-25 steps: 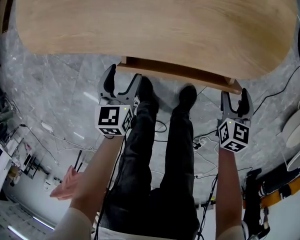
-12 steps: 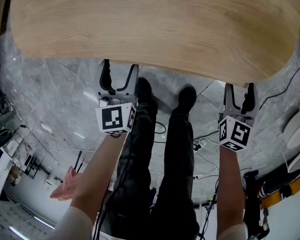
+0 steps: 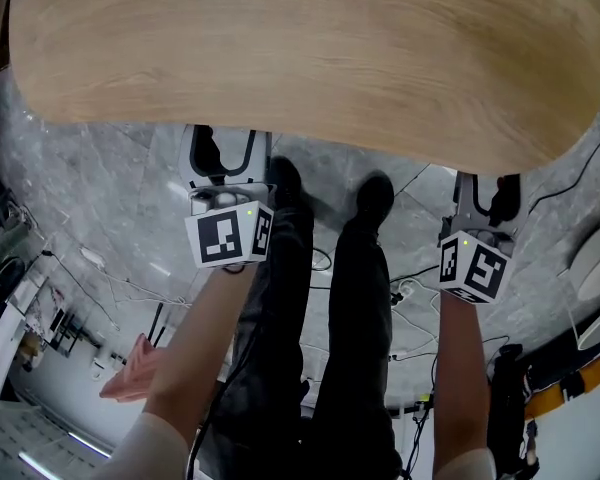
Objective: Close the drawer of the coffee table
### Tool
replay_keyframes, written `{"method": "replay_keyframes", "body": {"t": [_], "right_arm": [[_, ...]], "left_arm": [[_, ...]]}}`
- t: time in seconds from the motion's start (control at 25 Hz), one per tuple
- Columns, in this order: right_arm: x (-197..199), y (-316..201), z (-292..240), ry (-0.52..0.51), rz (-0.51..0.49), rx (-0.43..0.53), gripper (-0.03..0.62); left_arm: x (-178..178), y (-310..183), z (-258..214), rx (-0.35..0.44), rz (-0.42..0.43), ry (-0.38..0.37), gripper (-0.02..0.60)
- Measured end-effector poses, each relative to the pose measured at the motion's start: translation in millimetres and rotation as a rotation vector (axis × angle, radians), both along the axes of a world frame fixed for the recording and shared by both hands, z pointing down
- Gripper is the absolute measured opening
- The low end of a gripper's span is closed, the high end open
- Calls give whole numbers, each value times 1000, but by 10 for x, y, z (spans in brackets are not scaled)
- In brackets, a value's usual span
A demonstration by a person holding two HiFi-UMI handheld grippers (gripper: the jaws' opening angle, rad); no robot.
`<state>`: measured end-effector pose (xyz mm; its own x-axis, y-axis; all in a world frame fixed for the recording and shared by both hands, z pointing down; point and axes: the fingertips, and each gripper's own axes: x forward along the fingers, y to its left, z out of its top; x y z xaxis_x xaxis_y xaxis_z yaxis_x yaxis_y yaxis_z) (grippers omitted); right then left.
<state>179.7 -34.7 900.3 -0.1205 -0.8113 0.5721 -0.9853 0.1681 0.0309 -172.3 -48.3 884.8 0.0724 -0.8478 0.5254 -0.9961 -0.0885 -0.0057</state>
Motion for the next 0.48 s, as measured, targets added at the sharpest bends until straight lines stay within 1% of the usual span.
{"method": "replay_keyframes", "body": {"t": [0.16, 0.24, 0.32, 0.48], "right_arm": [[-59, -56, -15, 62, -56, 51, 270], [-64, -87, -15, 72, -66, 68, 270], [-68, -112, -15, 75, -66, 78, 270], [-72, -152, 12, 56, -35, 100, 270]], "left_arm": [[11, -59, 0, 30, 12, -16, 327], [17, -94, -6, 47, 23, -26, 327], [18, -120, -4, 60, 23, -25, 327], [7, -159, 27, 74, 2, -6, 328]]}}
